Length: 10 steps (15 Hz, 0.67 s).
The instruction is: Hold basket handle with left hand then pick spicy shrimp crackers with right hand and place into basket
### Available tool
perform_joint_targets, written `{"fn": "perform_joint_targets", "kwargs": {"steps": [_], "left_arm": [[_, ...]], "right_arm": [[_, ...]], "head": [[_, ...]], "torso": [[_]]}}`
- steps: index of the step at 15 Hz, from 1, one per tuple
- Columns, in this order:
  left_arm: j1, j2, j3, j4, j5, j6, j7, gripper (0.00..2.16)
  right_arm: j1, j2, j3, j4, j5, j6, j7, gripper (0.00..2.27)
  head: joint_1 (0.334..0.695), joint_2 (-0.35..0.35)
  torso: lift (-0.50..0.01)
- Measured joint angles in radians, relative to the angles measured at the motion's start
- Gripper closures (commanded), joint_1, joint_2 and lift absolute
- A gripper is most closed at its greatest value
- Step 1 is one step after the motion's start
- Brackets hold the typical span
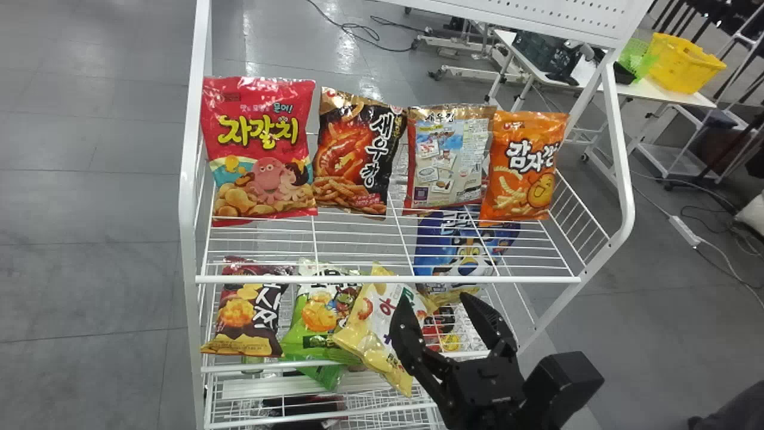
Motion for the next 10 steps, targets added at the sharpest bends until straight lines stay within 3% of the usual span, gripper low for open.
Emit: {"fn": "perform_joint_targets", "kwargs": {"steps": [10], "left_arm": [[0.000, 0.000, 0.000, 0.001, 0.000, 0.000, -0.003, 1.89]], "right_arm": [[-0.002, -0.001, 0.002, -0.003, 0.002, -0.004, 0.000, 0.14]], "head": [[0.695, -0.346]], "torso": [[-0.037]]}}
